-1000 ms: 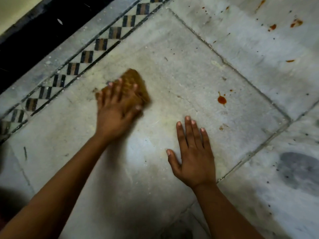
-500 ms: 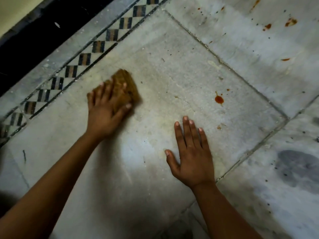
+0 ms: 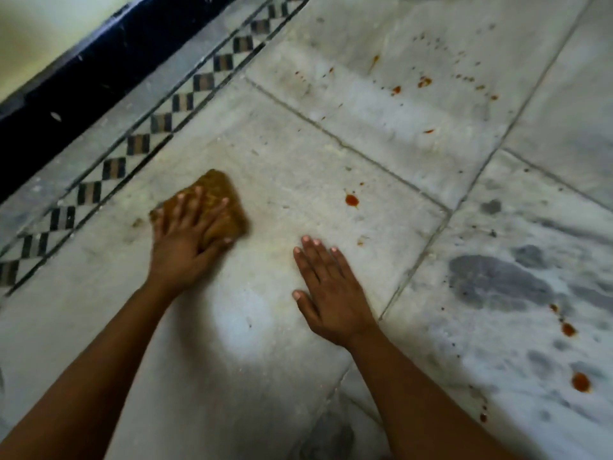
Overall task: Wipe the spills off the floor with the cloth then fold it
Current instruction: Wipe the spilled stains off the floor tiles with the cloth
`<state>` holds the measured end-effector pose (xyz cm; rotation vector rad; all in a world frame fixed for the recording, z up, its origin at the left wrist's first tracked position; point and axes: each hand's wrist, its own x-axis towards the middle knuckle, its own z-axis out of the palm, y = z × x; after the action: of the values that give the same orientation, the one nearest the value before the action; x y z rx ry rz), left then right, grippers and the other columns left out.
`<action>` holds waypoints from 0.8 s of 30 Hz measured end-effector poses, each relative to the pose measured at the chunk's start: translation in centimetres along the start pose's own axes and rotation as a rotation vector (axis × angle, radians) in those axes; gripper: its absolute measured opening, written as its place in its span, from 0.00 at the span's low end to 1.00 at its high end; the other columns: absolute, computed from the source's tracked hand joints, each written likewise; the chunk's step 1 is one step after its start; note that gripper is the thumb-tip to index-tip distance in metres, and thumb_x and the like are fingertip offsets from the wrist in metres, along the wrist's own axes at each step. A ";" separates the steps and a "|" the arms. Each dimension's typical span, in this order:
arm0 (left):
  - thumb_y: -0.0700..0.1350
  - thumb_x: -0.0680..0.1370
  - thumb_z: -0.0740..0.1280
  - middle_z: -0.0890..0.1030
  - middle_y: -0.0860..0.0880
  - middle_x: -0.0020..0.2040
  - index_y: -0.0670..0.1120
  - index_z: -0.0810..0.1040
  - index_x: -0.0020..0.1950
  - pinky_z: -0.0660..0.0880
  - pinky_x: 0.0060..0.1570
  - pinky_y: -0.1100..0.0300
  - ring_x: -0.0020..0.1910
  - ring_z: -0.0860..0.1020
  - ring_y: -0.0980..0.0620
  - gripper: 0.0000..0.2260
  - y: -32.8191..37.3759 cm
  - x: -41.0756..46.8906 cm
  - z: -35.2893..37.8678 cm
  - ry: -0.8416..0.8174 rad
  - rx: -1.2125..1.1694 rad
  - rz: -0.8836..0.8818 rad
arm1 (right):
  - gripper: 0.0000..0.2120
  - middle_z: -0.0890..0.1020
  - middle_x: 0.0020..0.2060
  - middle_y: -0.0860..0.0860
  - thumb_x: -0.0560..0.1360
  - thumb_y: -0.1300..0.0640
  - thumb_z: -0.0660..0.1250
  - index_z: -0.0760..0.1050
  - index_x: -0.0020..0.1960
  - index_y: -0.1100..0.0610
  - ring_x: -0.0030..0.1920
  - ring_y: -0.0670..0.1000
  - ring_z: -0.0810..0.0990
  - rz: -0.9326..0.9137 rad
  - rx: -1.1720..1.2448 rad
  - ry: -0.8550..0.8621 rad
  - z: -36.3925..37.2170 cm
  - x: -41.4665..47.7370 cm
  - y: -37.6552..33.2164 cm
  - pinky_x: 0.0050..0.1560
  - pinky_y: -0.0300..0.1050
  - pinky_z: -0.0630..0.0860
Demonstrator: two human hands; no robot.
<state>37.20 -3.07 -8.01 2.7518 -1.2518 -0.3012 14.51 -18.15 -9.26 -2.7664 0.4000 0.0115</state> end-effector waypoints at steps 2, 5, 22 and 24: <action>0.74 0.69 0.44 0.47 0.48 0.78 0.59 0.52 0.76 0.41 0.71 0.43 0.76 0.46 0.42 0.38 -1.2 2.0 -0.6 -0.025 -0.021 -0.159 | 0.30 0.59 0.74 0.57 0.78 0.45 0.50 0.58 0.74 0.61 0.75 0.54 0.55 0.032 -0.058 0.056 -0.5 0.3 2.0 0.74 0.53 0.48; 0.70 0.73 0.50 0.43 0.48 0.78 0.58 0.52 0.76 0.39 0.71 0.41 0.76 0.43 0.42 0.34 0.5 7.5 -1.2 -0.037 -0.057 -0.324 | 0.33 0.57 0.75 0.58 0.77 0.42 0.46 0.52 0.75 0.61 0.75 0.56 0.53 0.386 -0.102 0.196 -1.7 1.2 5.1 0.74 0.52 0.43; 0.66 0.78 0.50 0.45 0.46 0.78 0.52 0.49 0.77 0.39 0.70 0.37 0.76 0.43 0.42 0.32 6.8 15.4 -0.9 0.038 -0.028 -0.368 | 0.34 0.56 0.75 0.58 0.77 0.43 0.49 0.52 0.76 0.62 0.75 0.56 0.53 0.599 -0.062 0.228 -1.4 2.0 6.4 0.74 0.52 0.45; 0.66 0.78 0.49 0.44 0.45 0.78 0.51 0.47 0.77 0.37 0.69 0.36 0.76 0.42 0.40 0.33 9.1 17.3 -0.7 0.012 -0.009 -0.281 | 0.34 0.57 0.75 0.58 0.77 0.43 0.49 0.52 0.76 0.62 0.75 0.56 0.53 0.605 -0.063 0.230 -1.5 2.0 6.4 0.74 0.53 0.45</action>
<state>41.78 -22.14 -8.14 2.9148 -0.8559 -0.3106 14.60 -24.92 -10.13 -2.6000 1.2961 -0.1483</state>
